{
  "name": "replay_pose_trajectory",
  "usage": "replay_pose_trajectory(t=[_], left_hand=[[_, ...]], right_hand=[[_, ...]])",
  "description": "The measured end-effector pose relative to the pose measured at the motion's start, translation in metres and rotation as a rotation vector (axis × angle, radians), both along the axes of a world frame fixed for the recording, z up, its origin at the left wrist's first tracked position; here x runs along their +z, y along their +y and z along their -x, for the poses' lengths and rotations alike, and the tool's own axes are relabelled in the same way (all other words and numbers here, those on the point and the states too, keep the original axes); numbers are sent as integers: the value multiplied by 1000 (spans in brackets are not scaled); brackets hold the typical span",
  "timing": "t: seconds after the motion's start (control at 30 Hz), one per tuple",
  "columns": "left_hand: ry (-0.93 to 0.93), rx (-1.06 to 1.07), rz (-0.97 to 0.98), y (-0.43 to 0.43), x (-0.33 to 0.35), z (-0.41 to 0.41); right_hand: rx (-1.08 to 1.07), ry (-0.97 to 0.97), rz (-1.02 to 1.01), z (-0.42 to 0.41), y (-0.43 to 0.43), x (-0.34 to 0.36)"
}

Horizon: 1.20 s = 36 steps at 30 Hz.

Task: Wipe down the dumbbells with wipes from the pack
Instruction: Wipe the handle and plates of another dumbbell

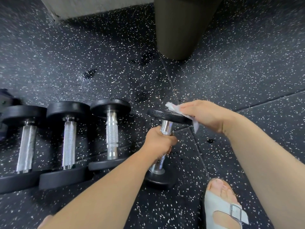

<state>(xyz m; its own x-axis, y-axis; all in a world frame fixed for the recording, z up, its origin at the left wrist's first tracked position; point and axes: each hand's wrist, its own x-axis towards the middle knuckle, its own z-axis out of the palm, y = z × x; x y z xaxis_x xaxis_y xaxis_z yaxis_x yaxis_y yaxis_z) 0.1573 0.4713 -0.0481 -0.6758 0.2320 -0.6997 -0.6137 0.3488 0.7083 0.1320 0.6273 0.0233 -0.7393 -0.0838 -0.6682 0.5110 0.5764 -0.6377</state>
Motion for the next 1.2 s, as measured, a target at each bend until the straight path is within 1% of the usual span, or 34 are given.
replay_pose_trajectory(t=[0.07, 0.23, 0.3, 0.4, 0.47, 0.53, 0.6, 0.73, 0.87, 0.9, 0.97, 1.03, 1.1, 1.13, 1.2], left_hand=[[17, -1, -2, -1, -1, 0], [54, -29, -19, -3, 0, -1], [68, -38, -23, -4, 1, -1], [63, -27, -37, -7, 2, -1], [47, 0, -40, -7, 2, 0], [19, 28, -37, -7, 2, 0], [-5, 46, -39, -7, 2, 1], [-24, 60, -30, -7, 1, 1], [-41, 74, -17, -8, 2, 4], [-44, 78, -17, -9, 2, 4], [-48, 84, -8, -9, 0, 4], [-59, 107, -9, -9, -2, 4], [-81, 138, -24, -8, -3, 5], [-92, 148, -30, -8, -3, 6], [-98, 160, -37, -8, -3, 7]], right_hand=[[13, 24, 36, -4, -3, 14], [151, 77, 111, -4, -26, 50], [185, 80, 125, 4, -37, 50], [165, 15, 142, 20, -48, 38], [138, -21, 100, 31, -53, 29], [136, -47, 7, 39, -55, 20], [134, -38, -61, 41, -53, 15], [31, -46, -111, 31, -40, 8], [47, -102, -159, 16, -25, 14], [40, -89, -151, 12, -20, 16], [39, 10, -152, 5, -13, 16], [-110, 105, -142, 0, -6, 11], [-269, 211, -247, -2, -2, 5], [-280, 255, -309, -3, -1, 4], [-208, 318, -392, -3, -4, 4]])
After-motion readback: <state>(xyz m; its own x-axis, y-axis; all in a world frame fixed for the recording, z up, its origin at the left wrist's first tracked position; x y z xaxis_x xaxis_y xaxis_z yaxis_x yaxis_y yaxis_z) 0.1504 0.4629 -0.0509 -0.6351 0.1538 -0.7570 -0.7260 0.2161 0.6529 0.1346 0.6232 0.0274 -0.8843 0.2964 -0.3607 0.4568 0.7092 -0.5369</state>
